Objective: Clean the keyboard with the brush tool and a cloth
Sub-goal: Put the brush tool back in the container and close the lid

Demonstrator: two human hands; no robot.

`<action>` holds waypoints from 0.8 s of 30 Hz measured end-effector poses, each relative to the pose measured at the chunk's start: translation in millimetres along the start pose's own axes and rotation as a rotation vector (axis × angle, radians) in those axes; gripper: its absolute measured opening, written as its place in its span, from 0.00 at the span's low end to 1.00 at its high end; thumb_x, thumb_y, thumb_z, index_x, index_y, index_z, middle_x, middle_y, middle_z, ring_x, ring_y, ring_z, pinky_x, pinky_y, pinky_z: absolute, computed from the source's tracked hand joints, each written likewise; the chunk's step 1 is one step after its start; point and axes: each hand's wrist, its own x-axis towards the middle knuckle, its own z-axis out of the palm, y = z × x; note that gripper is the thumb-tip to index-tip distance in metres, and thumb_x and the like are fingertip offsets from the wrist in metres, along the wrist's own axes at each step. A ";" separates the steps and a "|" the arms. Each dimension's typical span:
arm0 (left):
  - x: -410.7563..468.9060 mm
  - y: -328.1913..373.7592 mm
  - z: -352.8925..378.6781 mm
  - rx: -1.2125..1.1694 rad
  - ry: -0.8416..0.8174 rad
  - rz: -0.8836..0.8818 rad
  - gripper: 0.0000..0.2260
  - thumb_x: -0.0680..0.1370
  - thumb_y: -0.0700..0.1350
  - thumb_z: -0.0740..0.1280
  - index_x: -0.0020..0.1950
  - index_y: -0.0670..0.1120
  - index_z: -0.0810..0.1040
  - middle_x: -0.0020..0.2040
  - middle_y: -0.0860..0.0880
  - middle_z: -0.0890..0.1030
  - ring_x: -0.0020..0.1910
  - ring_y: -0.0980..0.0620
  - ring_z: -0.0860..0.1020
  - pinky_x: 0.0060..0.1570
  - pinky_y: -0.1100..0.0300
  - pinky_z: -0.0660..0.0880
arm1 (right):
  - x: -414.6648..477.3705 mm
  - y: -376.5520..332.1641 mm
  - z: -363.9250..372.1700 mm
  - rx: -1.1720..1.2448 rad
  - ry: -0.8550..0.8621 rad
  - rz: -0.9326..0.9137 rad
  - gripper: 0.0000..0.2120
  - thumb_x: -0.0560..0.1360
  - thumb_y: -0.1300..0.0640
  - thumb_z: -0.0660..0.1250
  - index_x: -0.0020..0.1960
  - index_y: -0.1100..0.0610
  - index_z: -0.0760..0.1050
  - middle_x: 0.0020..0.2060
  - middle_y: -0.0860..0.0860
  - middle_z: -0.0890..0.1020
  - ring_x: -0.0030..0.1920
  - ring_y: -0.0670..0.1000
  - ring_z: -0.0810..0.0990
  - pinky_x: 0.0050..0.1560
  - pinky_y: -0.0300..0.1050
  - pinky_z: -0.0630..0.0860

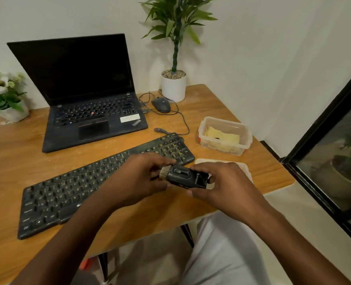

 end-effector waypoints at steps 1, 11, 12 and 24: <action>9.9 4.5 -1.2 0.012 0.006 -0.007 0.26 0.74 0.47 0.79 0.70 0.61 0.79 0.54 0.55 0.83 0.51 0.55 0.81 0.53 0.50 0.82 | 3.9 3.0 -9.0 -0.023 0.012 -0.005 0.26 0.71 0.43 0.81 0.68 0.40 0.82 0.56 0.39 0.87 0.49 0.38 0.80 0.52 0.42 0.80; 146.6 53.1 -2.9 0.083 0.054 0.165 0.22 0.74 0.47 0.80 0.67 0.54 0.83 0.52 0.54 0.86 0.44 0.56 0.82 0.47 0.50 0.83 | 63.5 53.8 -95.6 -0.153 0.117 0.030 0.25 0.72 0.51 0.79 0.69 0.47 0.82 0.59 0.43 0.87 0.52 0.43 0.82 0.57 0.46 0.81; 159.3 55.1 -0.5 0.108 0.056 0.191 0.22 0.74 0.46 0.80 0.67 0.53 0.84 0.53 0.55 0.86 0.43 0.57 0.82 0.45 0.54 0.82 | 71.3 61.0 -100.0 -0.173 0.102 0.037 0.25 0.72 0.51 0.79 0.69 0.47 0.82 0.59 0.44 0.87 0.53 0.45 0.83 0.57 0.48 0.82; 246.1 47.9 36.2 0.472 -0.069 0.182 0.23 0.69 0.55 0.81 0.63 0.54 0.85 0.57 0.53 0.84 0.56 0.50 0.78 0.52 0.49 0.80 | 135.8 128.6 -97.0 -0.472 -0.094 0.061 0.27 0.70 0.41 0.79 0.67 0.45 0.81 0.58 0.45 0.87 0.54 0.49 0.85 0.52 0.53 0.85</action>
